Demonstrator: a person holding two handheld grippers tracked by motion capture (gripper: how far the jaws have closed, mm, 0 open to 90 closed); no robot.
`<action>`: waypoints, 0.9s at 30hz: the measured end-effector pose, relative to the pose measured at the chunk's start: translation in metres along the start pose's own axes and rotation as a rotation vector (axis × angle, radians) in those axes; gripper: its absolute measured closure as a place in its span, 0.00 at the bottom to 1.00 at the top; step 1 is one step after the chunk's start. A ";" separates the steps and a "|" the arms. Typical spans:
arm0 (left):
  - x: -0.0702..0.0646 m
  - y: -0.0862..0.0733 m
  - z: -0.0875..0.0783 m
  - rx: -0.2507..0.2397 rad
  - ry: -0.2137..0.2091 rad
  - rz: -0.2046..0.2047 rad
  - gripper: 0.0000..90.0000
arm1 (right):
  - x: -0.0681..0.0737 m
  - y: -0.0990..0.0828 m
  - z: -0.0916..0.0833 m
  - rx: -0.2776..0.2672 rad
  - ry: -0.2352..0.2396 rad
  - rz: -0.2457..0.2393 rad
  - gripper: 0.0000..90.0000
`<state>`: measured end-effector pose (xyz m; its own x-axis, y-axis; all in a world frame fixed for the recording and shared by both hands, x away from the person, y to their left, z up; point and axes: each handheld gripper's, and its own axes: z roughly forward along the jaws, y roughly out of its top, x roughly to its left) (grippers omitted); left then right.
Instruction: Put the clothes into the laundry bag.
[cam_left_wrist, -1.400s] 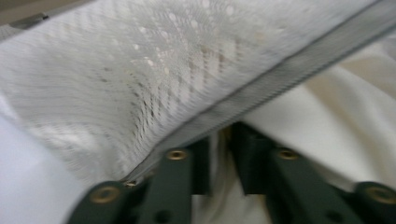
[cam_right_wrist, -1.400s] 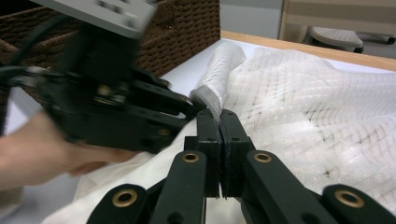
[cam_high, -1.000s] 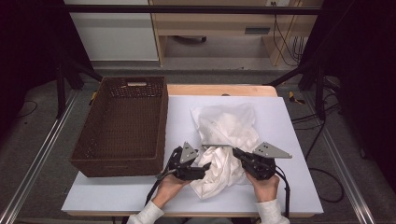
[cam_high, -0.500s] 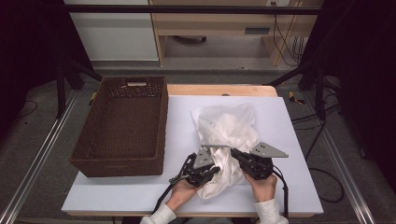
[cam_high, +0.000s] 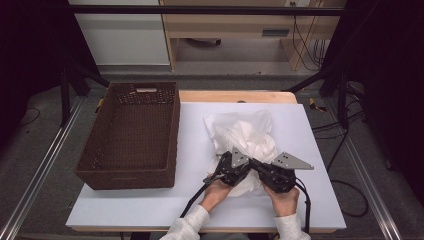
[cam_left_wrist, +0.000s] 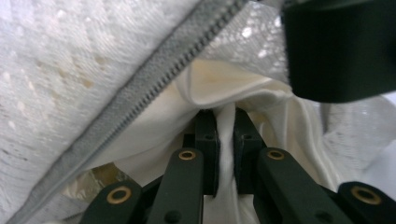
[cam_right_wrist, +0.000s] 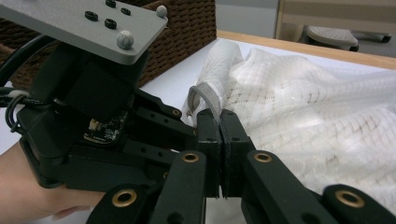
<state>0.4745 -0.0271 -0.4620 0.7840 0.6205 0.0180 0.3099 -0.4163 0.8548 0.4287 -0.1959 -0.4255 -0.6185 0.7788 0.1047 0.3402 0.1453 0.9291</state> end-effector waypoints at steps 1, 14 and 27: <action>0.000 -0.001 0.001 -0.003 0.004 0.003 0.92 | -0.001 -0.001 0.000 0.002 -0.001 0.001 0.99; 0.017 -0.003 -0.073 -0.046 -0.034 -0.021 0.35 | -0.006 -0.004 0.000 0.010 -0.029 0.013 0.99; 0.062 -0.041 -0.054 0.149 0.131 -0.129 0.43 | -0.006 -0.004 0.000 0.016 -0.032 0.012 0.99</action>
<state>0.4814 0.0649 -0.4677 0.6592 0.7519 -0.0115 0.4870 -0.4152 0.7684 0.4313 -0.2010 -0.4304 -0.5914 0.7996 0.1044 0.3589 0.1451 0.9220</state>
